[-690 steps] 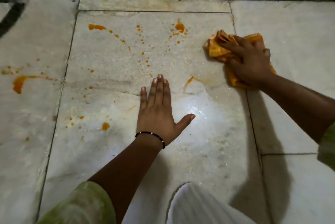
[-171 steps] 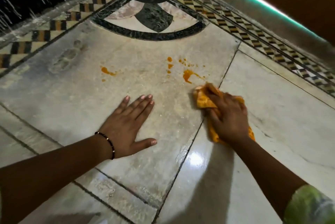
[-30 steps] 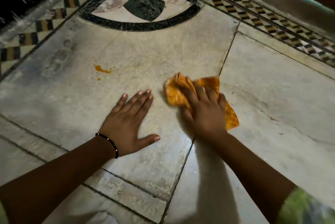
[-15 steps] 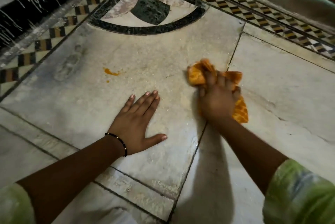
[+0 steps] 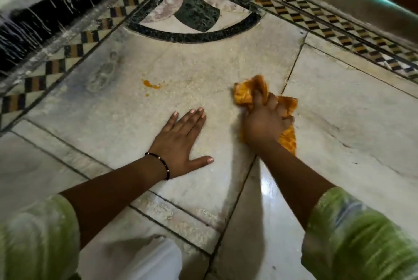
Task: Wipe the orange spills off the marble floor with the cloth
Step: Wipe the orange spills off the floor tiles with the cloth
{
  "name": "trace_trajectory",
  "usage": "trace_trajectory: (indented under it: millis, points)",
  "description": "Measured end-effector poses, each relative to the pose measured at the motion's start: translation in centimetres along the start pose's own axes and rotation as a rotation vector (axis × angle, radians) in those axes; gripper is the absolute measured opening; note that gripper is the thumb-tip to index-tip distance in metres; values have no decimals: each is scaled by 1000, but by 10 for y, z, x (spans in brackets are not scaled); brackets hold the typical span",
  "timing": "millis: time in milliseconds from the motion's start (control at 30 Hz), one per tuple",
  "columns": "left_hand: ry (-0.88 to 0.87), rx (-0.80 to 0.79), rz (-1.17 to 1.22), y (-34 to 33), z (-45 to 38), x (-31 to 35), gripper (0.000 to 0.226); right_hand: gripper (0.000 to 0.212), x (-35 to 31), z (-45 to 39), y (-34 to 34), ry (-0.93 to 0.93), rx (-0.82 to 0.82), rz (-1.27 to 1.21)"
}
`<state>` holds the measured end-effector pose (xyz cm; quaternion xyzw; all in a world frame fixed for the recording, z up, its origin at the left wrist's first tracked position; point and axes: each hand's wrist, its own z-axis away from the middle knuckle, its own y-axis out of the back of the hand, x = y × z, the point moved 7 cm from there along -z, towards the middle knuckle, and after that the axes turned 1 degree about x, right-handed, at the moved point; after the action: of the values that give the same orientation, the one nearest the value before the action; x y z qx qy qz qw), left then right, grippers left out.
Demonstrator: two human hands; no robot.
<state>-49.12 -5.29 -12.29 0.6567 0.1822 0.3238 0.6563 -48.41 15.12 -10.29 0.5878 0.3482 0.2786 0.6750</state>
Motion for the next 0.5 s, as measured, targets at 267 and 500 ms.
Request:
trace_trajectory:
  millis: [267,500]
  points:
    - [386,122,73,16,79,-86,113,46,24,102,0,757,-31,9]
    - [550,66,26,11,115,-124,115,52,8,18,8,191,113,28]
